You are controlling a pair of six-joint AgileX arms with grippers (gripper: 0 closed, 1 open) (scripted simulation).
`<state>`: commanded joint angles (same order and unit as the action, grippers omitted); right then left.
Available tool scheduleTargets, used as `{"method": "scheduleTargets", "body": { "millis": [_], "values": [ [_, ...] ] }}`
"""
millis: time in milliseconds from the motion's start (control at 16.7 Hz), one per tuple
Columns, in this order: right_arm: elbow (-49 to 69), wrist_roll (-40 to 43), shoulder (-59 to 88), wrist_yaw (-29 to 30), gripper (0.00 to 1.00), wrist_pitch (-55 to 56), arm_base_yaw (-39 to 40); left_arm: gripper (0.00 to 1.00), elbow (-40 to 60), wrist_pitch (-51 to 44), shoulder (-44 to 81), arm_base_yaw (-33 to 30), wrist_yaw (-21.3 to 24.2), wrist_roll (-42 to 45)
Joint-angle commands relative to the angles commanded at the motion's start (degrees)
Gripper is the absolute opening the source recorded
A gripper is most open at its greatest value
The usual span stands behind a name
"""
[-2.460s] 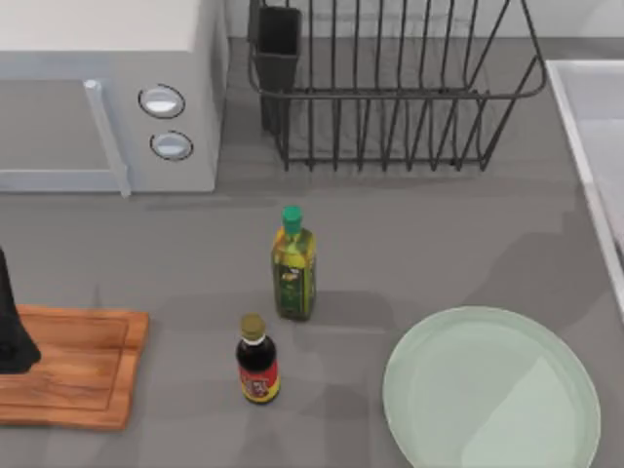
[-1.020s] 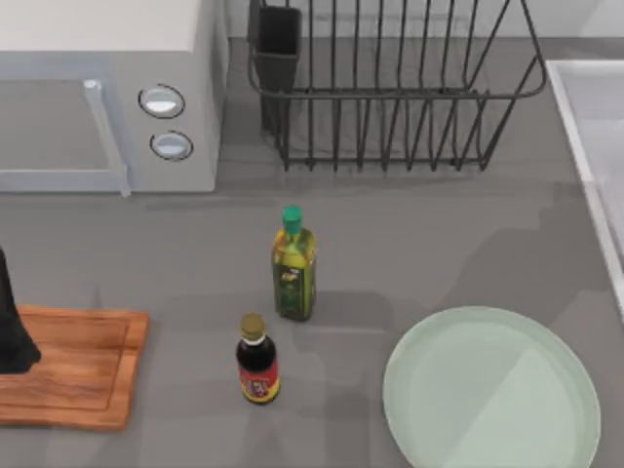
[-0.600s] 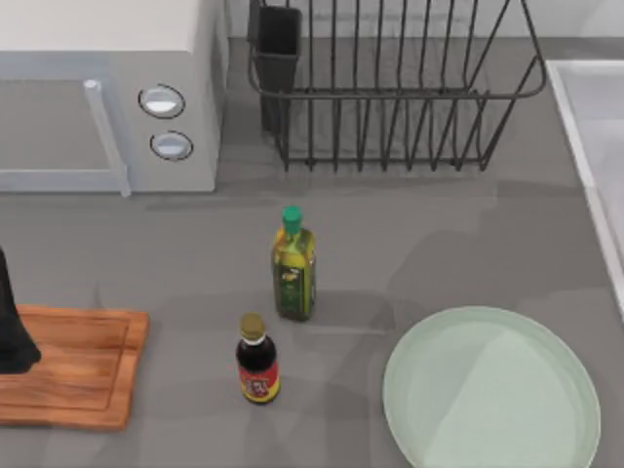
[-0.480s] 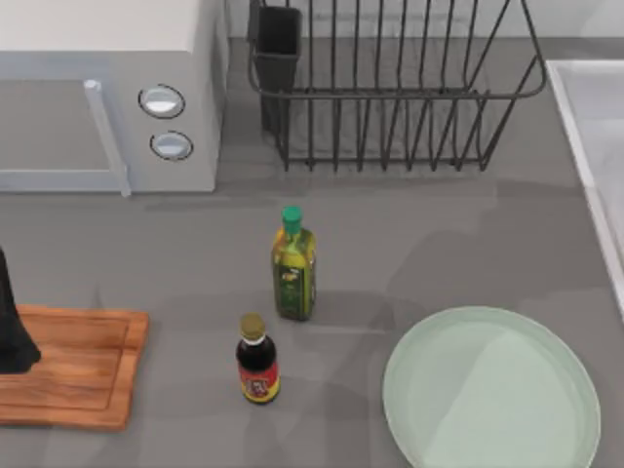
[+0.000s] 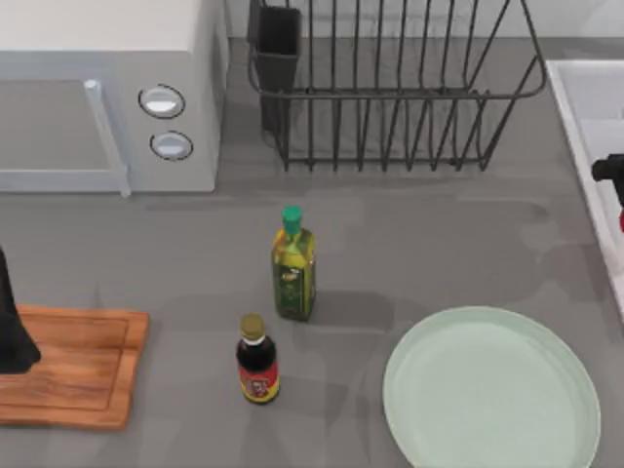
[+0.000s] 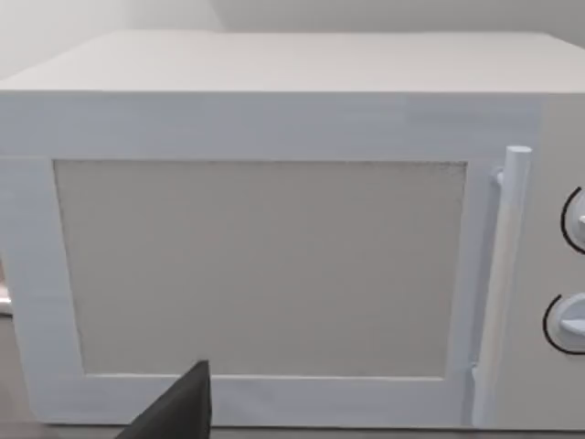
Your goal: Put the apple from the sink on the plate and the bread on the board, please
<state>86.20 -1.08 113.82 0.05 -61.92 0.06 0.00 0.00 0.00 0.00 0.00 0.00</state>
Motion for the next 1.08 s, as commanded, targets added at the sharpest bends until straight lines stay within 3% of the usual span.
{"method": "scheduleTargets", "body": {
  "millis": [600,1020,1080],
  "values": [
    [-13.63,-33.65,-18.73,-0.04,0.0,-5.79,34.05,1.0,0.0,0.0,0.0,0.0,0.0,0.0],
    [-15.27,-37.16,-21.23,-0.05,0.0,-6.42,37.56,1.0,0.0,0.0,0.0,0.0,0.0,0.0],
    [-15.27,-37.16,-21.23,-0.05,0.08,-6.42,37.56,1.0,0.0,0.0,0.0,0.0,0.0,0.0]
  ]
}}
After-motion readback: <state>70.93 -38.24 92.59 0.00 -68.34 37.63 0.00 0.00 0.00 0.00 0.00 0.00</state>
